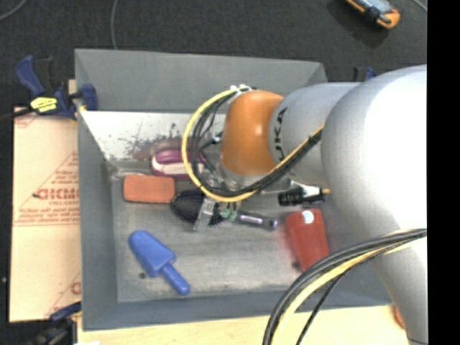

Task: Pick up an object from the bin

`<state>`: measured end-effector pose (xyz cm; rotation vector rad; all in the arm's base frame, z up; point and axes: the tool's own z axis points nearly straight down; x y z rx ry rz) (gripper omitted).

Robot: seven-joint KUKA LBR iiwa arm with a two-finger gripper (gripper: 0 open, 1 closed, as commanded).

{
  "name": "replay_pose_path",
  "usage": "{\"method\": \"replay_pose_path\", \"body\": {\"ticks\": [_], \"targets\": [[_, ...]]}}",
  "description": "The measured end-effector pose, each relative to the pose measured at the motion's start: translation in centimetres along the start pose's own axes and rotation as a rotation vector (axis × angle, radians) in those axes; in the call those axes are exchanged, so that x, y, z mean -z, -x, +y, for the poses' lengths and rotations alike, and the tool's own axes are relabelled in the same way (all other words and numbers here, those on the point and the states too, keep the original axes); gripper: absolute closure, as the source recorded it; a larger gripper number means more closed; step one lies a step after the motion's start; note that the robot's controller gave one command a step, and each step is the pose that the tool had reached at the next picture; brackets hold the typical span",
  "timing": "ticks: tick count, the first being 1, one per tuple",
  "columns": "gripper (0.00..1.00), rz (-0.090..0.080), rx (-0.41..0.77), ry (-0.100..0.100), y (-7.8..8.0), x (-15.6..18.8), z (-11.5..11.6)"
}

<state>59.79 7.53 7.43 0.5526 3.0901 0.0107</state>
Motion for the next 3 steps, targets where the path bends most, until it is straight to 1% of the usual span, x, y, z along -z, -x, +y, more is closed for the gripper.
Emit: {"method": "replay_pose_path", "body": {"ticks": [2,3], "targets": [[1.00,-0.002,0.000,0.001,0.1,0.3,0.0],[1.00,0.007,0.000,-0.003,-0.2,2.9,-0.2]]}}
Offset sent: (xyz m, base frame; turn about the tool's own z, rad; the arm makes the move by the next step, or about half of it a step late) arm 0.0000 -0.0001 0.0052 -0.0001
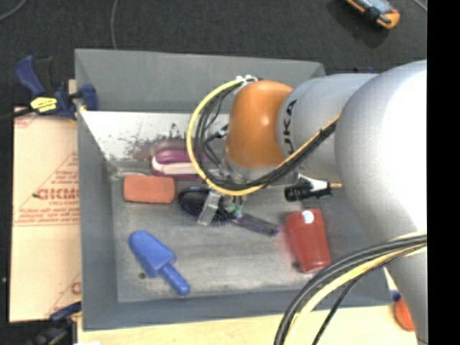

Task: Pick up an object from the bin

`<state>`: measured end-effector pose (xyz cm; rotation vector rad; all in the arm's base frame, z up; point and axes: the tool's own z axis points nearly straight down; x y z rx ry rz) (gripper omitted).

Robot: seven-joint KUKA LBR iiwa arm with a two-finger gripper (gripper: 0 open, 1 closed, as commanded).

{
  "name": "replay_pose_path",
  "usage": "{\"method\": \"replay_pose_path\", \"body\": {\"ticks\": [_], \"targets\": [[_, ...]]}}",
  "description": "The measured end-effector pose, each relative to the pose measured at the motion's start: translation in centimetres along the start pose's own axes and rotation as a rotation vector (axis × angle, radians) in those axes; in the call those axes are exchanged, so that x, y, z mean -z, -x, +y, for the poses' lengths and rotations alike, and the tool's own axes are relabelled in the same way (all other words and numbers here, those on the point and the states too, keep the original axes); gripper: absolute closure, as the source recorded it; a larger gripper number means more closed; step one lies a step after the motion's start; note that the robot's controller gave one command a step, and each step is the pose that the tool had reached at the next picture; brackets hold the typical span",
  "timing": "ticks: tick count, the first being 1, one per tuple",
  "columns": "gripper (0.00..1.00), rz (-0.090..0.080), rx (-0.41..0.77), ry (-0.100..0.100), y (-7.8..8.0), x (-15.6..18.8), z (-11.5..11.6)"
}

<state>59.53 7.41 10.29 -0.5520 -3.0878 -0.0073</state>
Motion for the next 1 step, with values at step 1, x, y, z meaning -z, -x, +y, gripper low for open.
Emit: {"method": "replay_pose_path", "body": {"ticks": [1], "targets": [[1.00,-0.002,0.002,0.001,0.09,3.94,-0.01]]}}
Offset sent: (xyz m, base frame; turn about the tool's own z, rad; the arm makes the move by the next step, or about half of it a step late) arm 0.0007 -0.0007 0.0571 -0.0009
